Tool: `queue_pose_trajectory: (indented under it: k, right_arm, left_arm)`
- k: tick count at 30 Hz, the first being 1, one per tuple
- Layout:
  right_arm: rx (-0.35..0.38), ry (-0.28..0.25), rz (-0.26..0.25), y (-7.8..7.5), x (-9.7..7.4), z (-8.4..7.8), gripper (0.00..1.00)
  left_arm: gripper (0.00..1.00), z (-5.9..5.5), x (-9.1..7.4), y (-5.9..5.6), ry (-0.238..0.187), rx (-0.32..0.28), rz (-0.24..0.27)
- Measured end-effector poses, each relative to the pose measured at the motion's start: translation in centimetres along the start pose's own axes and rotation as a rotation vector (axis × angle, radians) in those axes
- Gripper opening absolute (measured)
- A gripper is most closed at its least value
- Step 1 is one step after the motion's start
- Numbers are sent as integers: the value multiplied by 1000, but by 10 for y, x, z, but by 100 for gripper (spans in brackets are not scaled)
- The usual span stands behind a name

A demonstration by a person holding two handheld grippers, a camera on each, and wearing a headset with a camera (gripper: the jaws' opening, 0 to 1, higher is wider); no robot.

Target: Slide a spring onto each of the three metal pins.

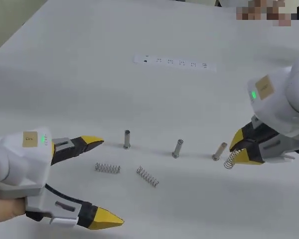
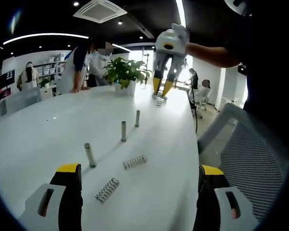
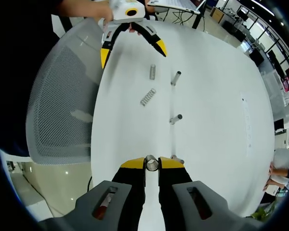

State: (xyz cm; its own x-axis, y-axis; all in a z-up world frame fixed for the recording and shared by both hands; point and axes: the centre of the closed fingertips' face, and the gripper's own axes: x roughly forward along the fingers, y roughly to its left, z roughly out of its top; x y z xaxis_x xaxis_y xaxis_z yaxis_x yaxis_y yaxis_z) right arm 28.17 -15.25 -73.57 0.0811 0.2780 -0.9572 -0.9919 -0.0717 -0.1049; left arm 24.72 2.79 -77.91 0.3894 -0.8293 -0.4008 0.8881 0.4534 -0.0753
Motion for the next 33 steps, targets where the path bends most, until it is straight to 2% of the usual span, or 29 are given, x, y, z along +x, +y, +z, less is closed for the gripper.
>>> queue_pose_trajectory:
  k: [5, 10, 24, 28, 33]
  right_arm:
    - [9, 4, -9, -10, -2, -8, 6]
    - [15, 8, -23, -15, -1, -10, 6]
    - [59, 8, -32, -27, 24, -26, 6]
    - [87, 13, -14, -25, 32, -33, 6]
    - [97, 17, -23, -28, 32, -37, 6]
  left_arm:
    - [98, 4, -3, 4, -14, 0, 14]
    - [98, 0, -6, 6, -5, -6, 20]
    - [98, 0, -7, 8, -5, -13, 29]
    - [98, 0, -8, 9, -4, -16, 32]
    - [98, -2, -9, 11, 0, -20, 37]
